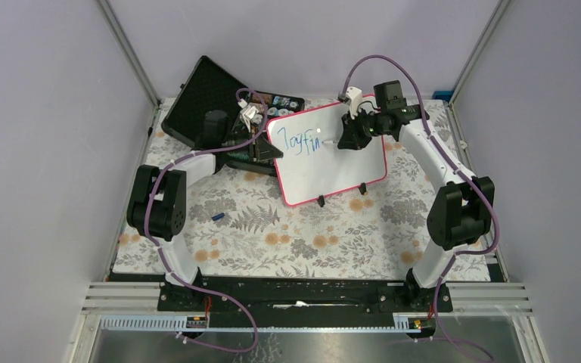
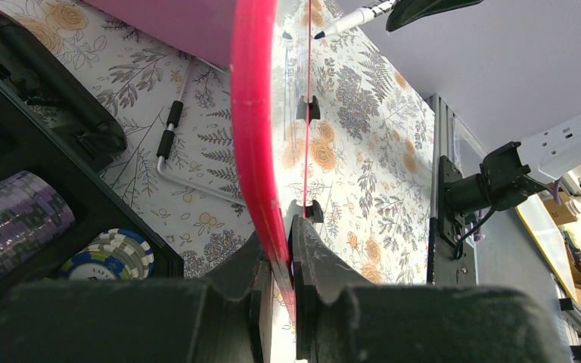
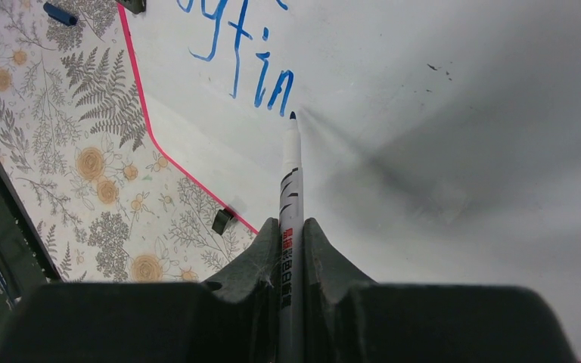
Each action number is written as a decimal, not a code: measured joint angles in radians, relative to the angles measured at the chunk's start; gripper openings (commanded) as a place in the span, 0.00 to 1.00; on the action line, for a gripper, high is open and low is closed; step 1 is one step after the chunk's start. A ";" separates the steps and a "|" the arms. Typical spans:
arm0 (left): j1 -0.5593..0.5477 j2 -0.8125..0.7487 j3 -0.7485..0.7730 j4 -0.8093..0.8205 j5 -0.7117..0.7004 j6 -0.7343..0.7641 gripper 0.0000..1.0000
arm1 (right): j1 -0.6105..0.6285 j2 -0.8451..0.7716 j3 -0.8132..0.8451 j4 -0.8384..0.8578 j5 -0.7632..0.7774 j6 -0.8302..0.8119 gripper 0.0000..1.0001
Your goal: Write a sentence on the whiteboard
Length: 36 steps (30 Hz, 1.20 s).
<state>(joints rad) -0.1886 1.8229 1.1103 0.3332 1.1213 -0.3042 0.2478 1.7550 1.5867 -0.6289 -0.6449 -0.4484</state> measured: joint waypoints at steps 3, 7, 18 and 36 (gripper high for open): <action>0.000 0.000 0.000 0.000 0.000 0.001 0.00 | -0.006 0.000 0.000 0.002 0.000 0.000 0.00; 0.000 0.000 0.000 0.000 0.000 0.002 0.00 | -0.008 0.000 0.002 0.002 0.000 0.000 0.00; 0.000 0.000 0.000 0.000 0.000 0.002 0.00 | -0.008 0.006 0.048 0.006 0.000 0.008 0.00; 0.000 0.000 0.000 -0.003 0.001 0.013 0.00 | -0.008 0.011 0.031 0.007 -0.005 0.013 0.00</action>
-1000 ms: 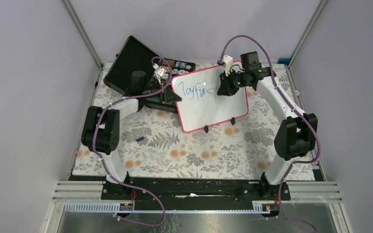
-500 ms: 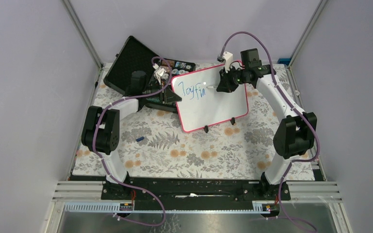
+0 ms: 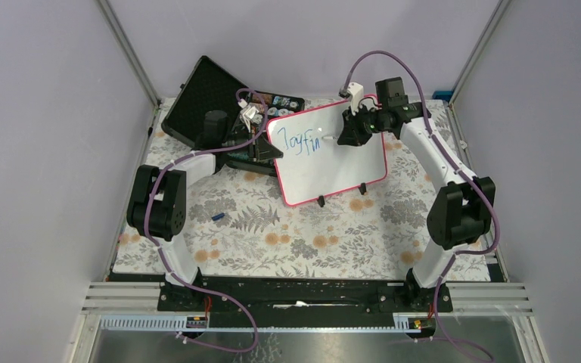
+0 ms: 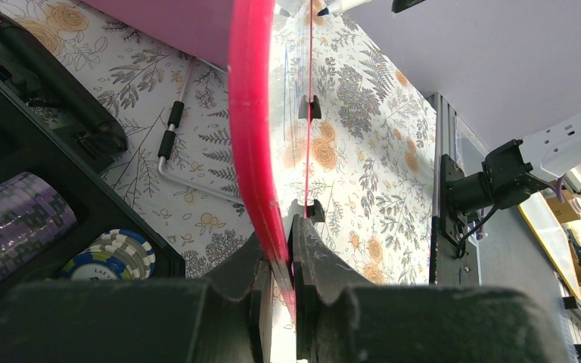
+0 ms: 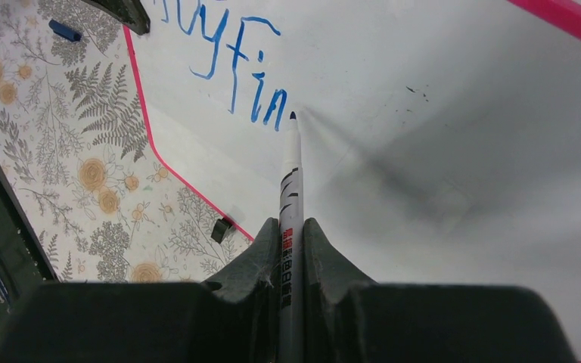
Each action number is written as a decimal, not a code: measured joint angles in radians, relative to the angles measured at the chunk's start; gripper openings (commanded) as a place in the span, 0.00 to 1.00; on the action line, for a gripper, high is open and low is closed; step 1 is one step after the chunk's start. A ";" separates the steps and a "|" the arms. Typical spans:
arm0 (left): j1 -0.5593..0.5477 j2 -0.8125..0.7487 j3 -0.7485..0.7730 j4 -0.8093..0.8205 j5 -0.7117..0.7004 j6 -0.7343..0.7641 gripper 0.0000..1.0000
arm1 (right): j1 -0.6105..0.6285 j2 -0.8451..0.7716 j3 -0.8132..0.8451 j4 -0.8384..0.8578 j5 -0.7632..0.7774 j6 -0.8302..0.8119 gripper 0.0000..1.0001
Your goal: Write a sentence on the whiteboard
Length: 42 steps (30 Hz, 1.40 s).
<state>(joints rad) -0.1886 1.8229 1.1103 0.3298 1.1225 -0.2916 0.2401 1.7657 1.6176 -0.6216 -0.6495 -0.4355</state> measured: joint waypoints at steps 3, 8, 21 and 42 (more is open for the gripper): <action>0.000 0.000 0.000 0.000 0.000 0.000 0.00 | 0.000 -0.016 0.000 0.000 -0.008 0.005 0.00; 0.000 0.000 0.000 -0.001 0.000 0.000 0.00 | 0.000 -0.037 -0.002 -0.002 -0.018 0.006 0.00; -0.001 0.000 0.009 -0.027 0.000 0.016 0.00 | 0.000 -0.038 -0.037 -0.018 -0.016 0.000 0.00; -0.001 0.000 0.010 -0.035 0.000 0.030 0.00 | 0.000 -0.028 -0.037 -0.016 0.003 -0.002 0.00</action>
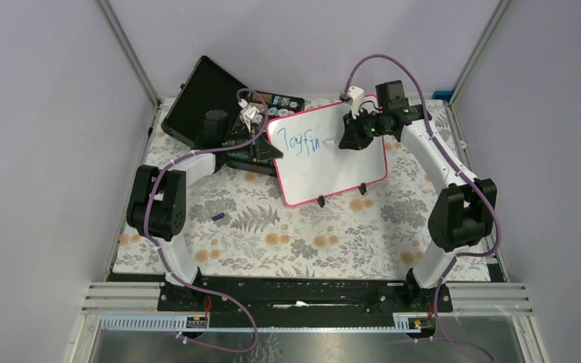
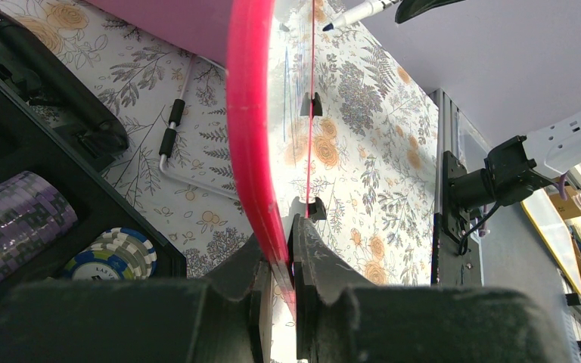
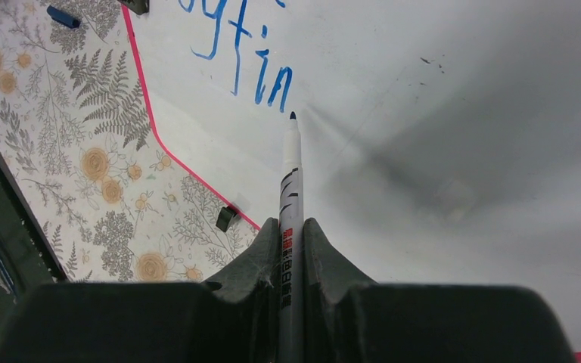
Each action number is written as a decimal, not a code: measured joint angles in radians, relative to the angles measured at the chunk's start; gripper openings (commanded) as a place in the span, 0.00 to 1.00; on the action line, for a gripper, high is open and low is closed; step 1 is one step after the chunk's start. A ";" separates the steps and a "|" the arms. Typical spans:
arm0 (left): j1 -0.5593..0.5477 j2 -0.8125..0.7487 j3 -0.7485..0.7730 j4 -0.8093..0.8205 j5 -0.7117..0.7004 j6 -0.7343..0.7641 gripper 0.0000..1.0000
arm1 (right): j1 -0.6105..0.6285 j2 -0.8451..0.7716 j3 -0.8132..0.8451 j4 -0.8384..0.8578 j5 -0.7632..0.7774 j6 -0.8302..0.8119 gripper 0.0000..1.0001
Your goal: Write a sentence on the whiteboard
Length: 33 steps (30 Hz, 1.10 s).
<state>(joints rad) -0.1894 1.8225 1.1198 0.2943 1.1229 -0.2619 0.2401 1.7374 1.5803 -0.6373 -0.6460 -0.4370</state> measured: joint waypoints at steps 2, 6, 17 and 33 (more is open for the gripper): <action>0.000 0.000 0.000 -0.001 0.000 0.000 0.00 | 0.000 0.002 0.004 0.000 0.006 0.000 0.00; -0.001 0.000 0.004 -0.006 0.000 0.001 0.00 | 0.000 0.010 0.013 0.004 0.010 0.004 0.00; -0.001 0.000 0.006 -0.010 0.000 0.004 0.00 | 0.000 0.037 0.028 0.006 0.019 0.009 0.00; -0.001 0.000 0.009 -0.018 -0.002 0.004 0.00 | 0.004 0.065 0.070 -0.002 0.003 0.015 0.00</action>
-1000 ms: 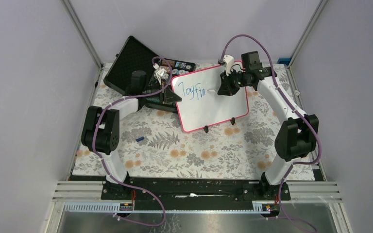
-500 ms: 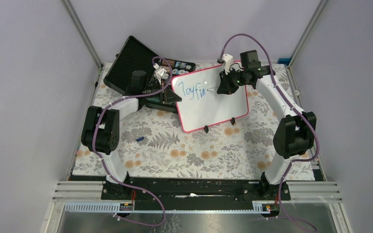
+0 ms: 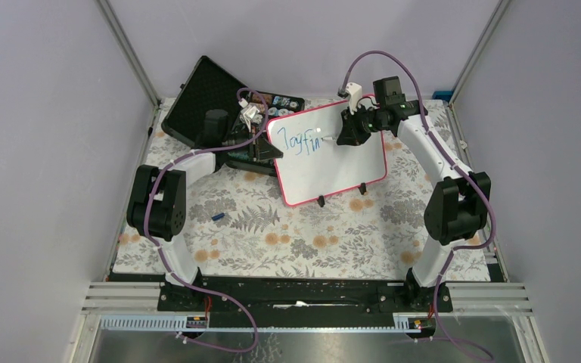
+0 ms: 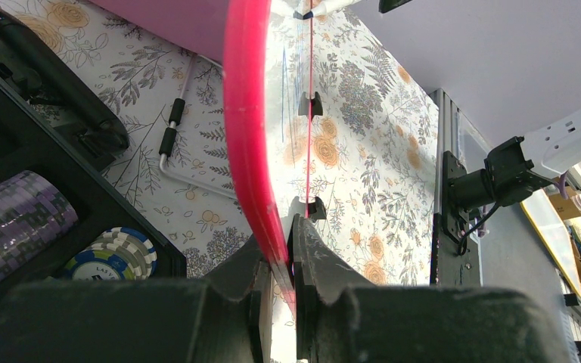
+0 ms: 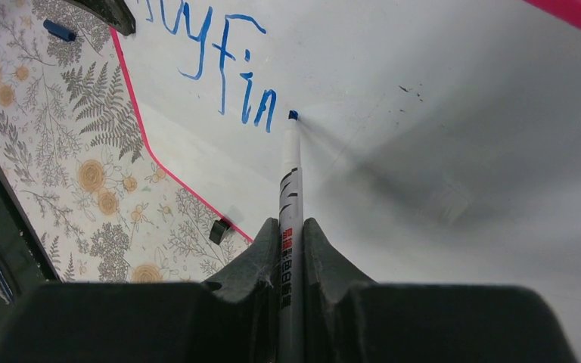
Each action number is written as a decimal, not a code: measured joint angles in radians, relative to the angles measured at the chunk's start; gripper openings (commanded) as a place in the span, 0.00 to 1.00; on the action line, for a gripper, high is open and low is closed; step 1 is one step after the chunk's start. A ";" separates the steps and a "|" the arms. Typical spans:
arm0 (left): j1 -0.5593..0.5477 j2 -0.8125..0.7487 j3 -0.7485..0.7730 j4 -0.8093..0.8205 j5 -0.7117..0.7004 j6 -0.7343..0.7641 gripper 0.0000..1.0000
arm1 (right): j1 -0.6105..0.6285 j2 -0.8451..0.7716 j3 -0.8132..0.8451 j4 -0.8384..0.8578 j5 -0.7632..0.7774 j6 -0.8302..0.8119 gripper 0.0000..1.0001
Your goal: Write a sentence on the whiteboard
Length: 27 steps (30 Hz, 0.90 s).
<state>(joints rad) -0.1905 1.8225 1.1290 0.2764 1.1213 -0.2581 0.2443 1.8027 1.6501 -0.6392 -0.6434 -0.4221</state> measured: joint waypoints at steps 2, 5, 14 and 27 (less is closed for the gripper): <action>0.000 0.000 0.001 -0.001 0.000 0.000 0.00 | 0.000 0.000 0.000 0.000 -0.002 0.000 0.00; 0.000 0.000 0.002 -0.002 0.000 0.000 0.00 | 0.000 0.000 0.000 -0.002 -0.002 -0.002 0.00; 0.000 0.000 0.002 -0.003 0.000 0.000 0.00 | 0.002 0.000 -0.031 -0.008 -0.013 -0.017 0.00; -0.001 0.000 0.002 -0.005 0.000 0.000 0.00 | -0.002 0.000 -0.036 -0.015 -0.011 -0.031 0.00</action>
<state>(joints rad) -0.1913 1.8225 1.1309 0.2714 1.1213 -0.2577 0.2424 1.8023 1.6138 -0.6540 -0.6544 -0.4530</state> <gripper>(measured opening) 0.114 0.162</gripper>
